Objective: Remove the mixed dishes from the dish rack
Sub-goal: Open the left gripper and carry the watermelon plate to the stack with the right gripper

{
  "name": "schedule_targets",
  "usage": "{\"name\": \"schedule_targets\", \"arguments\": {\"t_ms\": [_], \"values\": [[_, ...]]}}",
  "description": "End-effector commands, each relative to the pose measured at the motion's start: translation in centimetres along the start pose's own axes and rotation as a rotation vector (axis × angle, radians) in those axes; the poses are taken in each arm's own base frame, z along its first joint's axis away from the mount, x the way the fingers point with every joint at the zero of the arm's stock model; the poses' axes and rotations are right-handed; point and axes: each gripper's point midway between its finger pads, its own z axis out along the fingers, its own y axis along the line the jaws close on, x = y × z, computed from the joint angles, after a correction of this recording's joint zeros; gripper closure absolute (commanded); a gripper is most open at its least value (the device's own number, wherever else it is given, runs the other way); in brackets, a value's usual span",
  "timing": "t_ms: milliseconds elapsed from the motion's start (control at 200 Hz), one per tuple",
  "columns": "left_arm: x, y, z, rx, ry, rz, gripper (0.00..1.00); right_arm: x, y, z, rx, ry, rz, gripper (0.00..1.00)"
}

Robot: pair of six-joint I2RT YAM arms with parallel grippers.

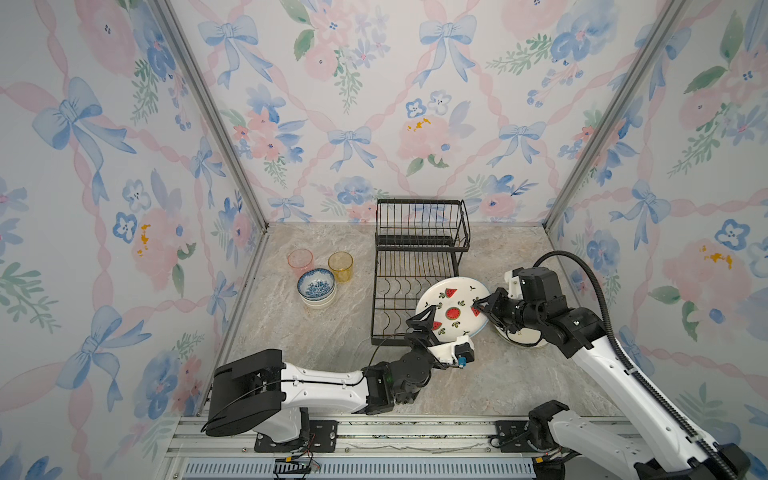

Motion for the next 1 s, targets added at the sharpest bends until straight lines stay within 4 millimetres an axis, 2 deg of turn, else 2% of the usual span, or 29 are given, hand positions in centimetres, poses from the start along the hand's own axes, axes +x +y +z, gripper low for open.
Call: {"name": "schedule_targets", "arguments": {"t_ms": [0, 180, 425, 665, 775, 890, 995], "values": [[-1.1, 2.4, -1.0, -0.042, -0.052, -0.135, 0.02, -1.7, -0.2, -1.0, -0.063, -0.055, 0.021, 1.00], [-0.5, 3.9, -2.2, -0.054, -0.071, -0.227, 0.02, -4.3, -3.0, -3.1, -0.013, -0.173, 0.055, 1.00], [0.6, 6.3, -4.6, -0.066, -0.124, -0.396, 0.02, -5.9, -5.1, -5.0, 0.029, -0.239, 0.095, 1.00], [1.6, 8.6, -6.1, -0.101, -0.158, -0.480, 0.02, -8.1, -9.9, -7.2, 0.183, -0.357, 0.116, 1.00], [2.0, 9.1, -6.5, -0.111, -0.165, -0.498, 0.02, -8.9, -11.2, -8.1, 0.201, -0.406, 0.145, 1.00], [2.3, 9.3, -6.6, -0.116, -0.164, -0.507, 0.02, -9.7, -13.0, -8.5, 0.244, -0.445, 0.175, 1.00], [2.5, 9.1, -6.5, -0.112, -0.164, -0.507, 0.02, -10.5, -14.6, -7.7, 0.248, -0.434, 0.232, 1.00]]}}
